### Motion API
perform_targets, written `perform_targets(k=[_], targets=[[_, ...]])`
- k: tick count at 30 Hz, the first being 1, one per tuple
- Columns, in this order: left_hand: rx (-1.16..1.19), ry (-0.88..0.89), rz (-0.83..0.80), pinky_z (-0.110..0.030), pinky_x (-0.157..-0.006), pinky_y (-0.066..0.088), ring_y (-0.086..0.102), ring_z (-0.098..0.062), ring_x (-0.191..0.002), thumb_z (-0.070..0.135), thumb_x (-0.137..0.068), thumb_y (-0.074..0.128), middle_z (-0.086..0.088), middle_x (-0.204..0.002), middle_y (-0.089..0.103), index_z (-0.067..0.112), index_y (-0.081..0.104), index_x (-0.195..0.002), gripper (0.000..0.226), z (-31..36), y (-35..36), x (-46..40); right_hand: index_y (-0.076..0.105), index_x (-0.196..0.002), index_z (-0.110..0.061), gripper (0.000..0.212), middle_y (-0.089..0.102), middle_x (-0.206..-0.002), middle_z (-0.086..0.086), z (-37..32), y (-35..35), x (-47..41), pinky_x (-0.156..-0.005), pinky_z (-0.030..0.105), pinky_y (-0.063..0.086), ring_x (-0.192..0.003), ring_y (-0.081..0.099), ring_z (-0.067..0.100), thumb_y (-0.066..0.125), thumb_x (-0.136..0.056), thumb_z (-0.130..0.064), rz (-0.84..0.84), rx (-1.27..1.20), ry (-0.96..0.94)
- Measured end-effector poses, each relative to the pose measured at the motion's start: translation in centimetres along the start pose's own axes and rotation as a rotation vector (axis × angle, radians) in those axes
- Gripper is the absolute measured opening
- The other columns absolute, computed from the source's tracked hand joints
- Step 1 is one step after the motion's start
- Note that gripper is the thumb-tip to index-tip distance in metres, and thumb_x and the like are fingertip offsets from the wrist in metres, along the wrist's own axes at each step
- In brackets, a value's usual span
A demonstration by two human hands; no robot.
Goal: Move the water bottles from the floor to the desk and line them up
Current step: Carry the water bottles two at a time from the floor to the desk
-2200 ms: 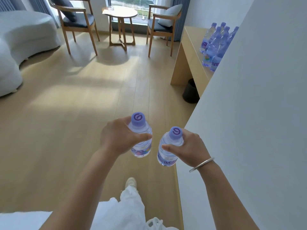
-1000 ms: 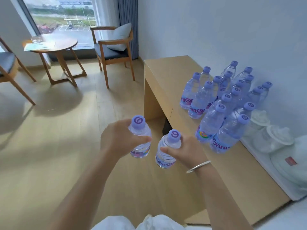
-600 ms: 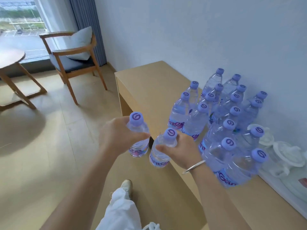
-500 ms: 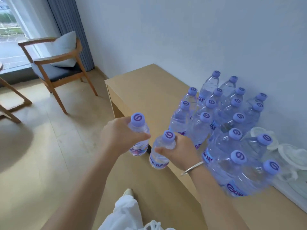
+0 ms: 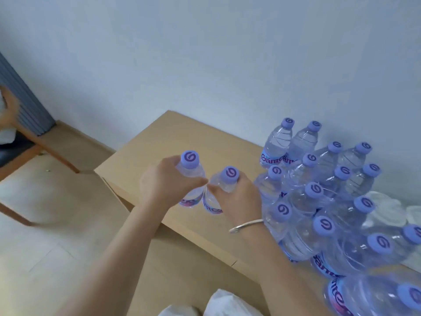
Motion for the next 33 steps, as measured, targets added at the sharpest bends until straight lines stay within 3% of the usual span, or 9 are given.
perform_targets(k=[3, 7, 10, 13, 16, 21, 25, 29, 33], targets=[[0.001, 0.009, -0.055, -0.029, -0.06, 0.047, 0.063, -0.017, -0.07, 0.052, -0.055, 0.075, 0.006, -0.07, 0.064, 0.027, 0.061, -0.074, 0.034, 0.4, 1.3, -3.6, 0.056, -0.085, -0.015, 0.035, 0.062, -0.084, 0.001, 0.1, 0.5, -3.4, -0.064, 0.029, 0.039, -0.08, 0.056, 0.022, 0.073, -0.07, -0.04, 0.091, -0.017, 0.019], [-0.001, 0.023, -0.123, -0.034, -0.066, 0.054, 0.066, -0.017, -0.074, 0.053, -0.048, 0.07, 0.005, -0.074, 0.067, 0.027, 0.063, -0.075, 0.038, 1.4, 3.9, -7.8, 0.056, -0.088, -0.011, 0.028, 0.062, -0.086, 0.006, 1.0, 0.2, -7.6, -0.069, 0.034, 0.046, -0.083, 0.058, 0.027, 0.07, -0.072, -0.029, 0.224, -0.083, 0.061], [0.017, 0.038, -0.188, -0.04, -0.069, 0.056, 0.067, -0.02, -0.076, 0.05, -0.044, 0.07, 0.003, -0.073, 0.067, 0.028, 0.063, -0.072, 0.037, 2.5, 5.9, -10.6, 0.055, -0.085, -0.009, 0.036, 0.06, -0.084, 0.008, 2.0, 0.4, -9.4, -0.071, 0.041, 0.049, -0.082, 0.057, 0.03, 0.061, -0.067, -0.04, 0.334, -0.124, 0.082], [-0.015, 0.071, -0.253, -0.033, -0.065, 0.054, 0.066, -0.017, -0.074, 0.047, -0.052, 0.074, 0.006, -0.073, 0.067, 0.029, 0.063, -0.074, 0.031, 4.0, 7.7, -13.2, 0.054, -0.082, -0.008, 0.038, 0.059, -0.08, 0.008, 2.3, -0.3, -10.7, -0.074, 0.043, 0.047, -0.078, 0.055, 0.031, 0.056, -0.065, -0.042, 0.475, -0.132, 0.076], [0.019, 0.122, -0.338, -0.037, -0.068, 0.057, 0.066, -0.016, -0.071, 0.054, -0.048, 0.074, 0.007, -0.071, 0.067, 0.028, 0.064, -0.073, 0.038, 5.6, 10.0, -15.1, 0.058, -0.088, -0.001, 0.037, 0.061, -0.086, 0.012, 2.8, -1.0, -11.6, -0.079, 0.04, 0.043, -0.084, 0.055, 0.032, 0.063, -0.067, -0.031, 0.606, -0.087, 0.124], [-0.023, 0.239, -0.509, -0.039, -0.065, 0.056, 0.058, -0.013, -0.06, 0.057, -0.047, 0.074, 0.011, -0.062, 0.063, 0.027, 0.061, -0.068, 0.039, 7.8, 13.9, -17.6, 0.059, -0.101, 0.001, 0.046, 0.061, -0.097, 0.013, 4.4, -1.5, -12.7, -0.086, 0.042, 0.043, -0.095, 0.054, 0.032, 0.066, -0.07, -0.032, 0.773, -0.071, 0.264], [-0.098, 0.344, -0.649, -0.035, -0.067, 0.055, 0.063, -0.013, -0.07, 0.049, -0.049, 0.073, 0.011, -0.069, 0.065, 0.029, 0.061, -0.073, 0.034, 8.8, 16.1, -18.3, 0.058, -0.096, 0.002, 0.04, 0.058, -0.093, 0.016, 5.4, -3.0, -12.4, -0.081, 0.027, 0.032, -0.095, 0.052, 0.034, 0.072, -0.07, -0.025, 0.925, -0.047, 0.381], [-0.097, 0.382, -0.728, -0.033, -0.069, 0.056, 0.064, -0.012, -0.074, 0.045, -0.053, 0.073, 0.012, -0.074, 0.066, 0.031, 0.061, -0.078, 0.032, 9.0, 17.0, -18.4, 0.058, -0.103, 0.002, 0.045, 0.061, -0.102, 0.017, 6.4, -3.3, -12.2, -0.085, 0.025, 0.028, -0.102, 0.052, 0.034, 0.07, -0.072, -0.028, 0.957, 0.035, 0.474], [-0.128, 0.461, -0.747, -0.034, -0.071, 0.056, 0.064, -0.016, -0.079, 0.044, -0.062, 0.071, 0.008, -0.08, 0.067, 0.029, 0.06, -0.088, 0.032, 9.7, 17.0, -18.3, 0.047, -0.127, 0.003, 0.06, 0.052, -0.127, 0.018, 6.7, -3.3, -12.6, -0.104, 0.034, 0.026, -0.122, 0.043, 0.032, 0.071, -0.079, -0.023, 0.932, 0.097, 0.541]])
Point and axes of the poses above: each hand's wrist, its own x-axis away from the middle knuckle, its own y-axis out of the palm, z = x × y, the point moved 8 cm from there along -x, towards the middle knuckle
